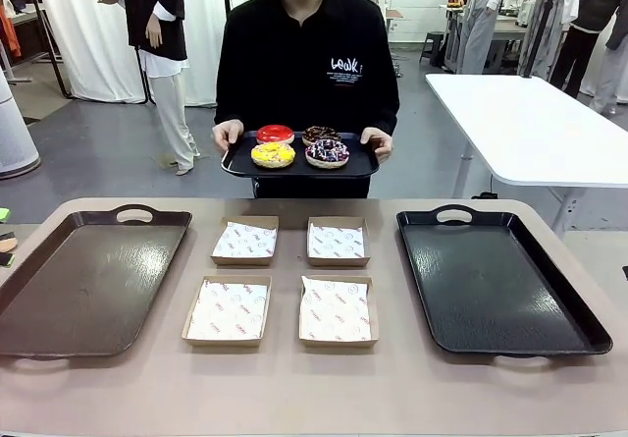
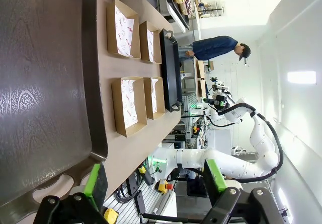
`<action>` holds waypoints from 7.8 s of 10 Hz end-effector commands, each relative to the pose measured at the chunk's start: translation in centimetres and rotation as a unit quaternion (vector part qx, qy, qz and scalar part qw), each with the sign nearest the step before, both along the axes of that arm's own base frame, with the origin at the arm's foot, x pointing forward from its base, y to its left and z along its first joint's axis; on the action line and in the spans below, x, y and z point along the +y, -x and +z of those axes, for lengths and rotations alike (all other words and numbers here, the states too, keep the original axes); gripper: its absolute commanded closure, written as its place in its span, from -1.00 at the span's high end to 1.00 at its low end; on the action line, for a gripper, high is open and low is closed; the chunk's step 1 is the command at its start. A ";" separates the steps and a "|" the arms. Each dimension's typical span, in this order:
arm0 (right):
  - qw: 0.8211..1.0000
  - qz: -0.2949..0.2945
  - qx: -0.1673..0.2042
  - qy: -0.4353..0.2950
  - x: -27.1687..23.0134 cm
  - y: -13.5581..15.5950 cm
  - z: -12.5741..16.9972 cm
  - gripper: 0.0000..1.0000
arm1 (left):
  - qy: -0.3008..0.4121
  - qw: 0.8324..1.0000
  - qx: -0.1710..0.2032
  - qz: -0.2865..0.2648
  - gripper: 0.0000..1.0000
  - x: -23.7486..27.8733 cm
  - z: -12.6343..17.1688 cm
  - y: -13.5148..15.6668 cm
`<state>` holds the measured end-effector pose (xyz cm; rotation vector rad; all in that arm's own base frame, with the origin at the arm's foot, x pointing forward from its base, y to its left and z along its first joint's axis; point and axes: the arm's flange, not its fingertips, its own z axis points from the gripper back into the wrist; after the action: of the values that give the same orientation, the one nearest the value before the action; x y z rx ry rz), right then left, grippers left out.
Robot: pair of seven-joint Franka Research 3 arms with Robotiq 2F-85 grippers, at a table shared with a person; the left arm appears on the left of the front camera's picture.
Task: Individually package the donuts and arrange them on the tray.
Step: Pick up one Paper togo box.
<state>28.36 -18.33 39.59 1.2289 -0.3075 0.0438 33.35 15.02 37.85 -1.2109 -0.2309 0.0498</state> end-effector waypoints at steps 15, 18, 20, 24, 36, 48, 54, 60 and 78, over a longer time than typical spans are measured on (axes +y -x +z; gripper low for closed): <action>0.904 -0.010 0.029 0.427 37.1 -5.8 -1.6 1.00 | 0.009 1.000 -0.007 0.002 1.00 0.1 0.1 0.1; 0.908 0.023 0.035 0.417 35.7 -5.5 -1.5 1.00 | 0.009 1.000 -0.007 0.002 1.00 0.1 0.1 0.1; 0.905 0.008 0.025 0.425 37.6 -5.9 -1.9 1.00 | 0.009 1.000 -0.007 0.002 1.00 0.1 0.1 0.1; 0.905 0.008 0.025 0.425 37.6 -5.9 -1.9 1.00 | 0.009 1.000 -0.007 0.002 1.00 0.1 0.1 0.1; 0.855 -0.008 0.109 0.507 45.6 -8.7 -5.1 1.00 | 0.009 1.000 -0.007 0.002 1.00 0.1 0.1 0.1; 0.821 -0.020 0.050 0.569 46.7 -8.2 -8.2 -0.87 | 0.009 1.000 -0.007 0.002 1.00 0.1 0.1 0.1; 0.828 -0.026 0.042 0.558 46.7 -6.9 -6.6 -1.00 | 0.009 1.000 -0.007 0.002 1.00 0.1 0.1 0.1; 0.838 -0.132 -0.008 0.530 49.0 -7.3 10.4 -1.00 | 0.009 1.000 -0.007 0.002 1.00 0.1 0.1 0.1; 0.790 -0.081 0.149 0.590 47.1 -27.1 10.6 -1.00 | 0.009 1.000 -0.007 0.002 1.00 0.1 0.1 0.1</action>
<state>55.27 28.68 50.30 -0.0678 -0.0490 -0.0763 33.34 15.02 37.81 -1.2107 -0.2284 0.0510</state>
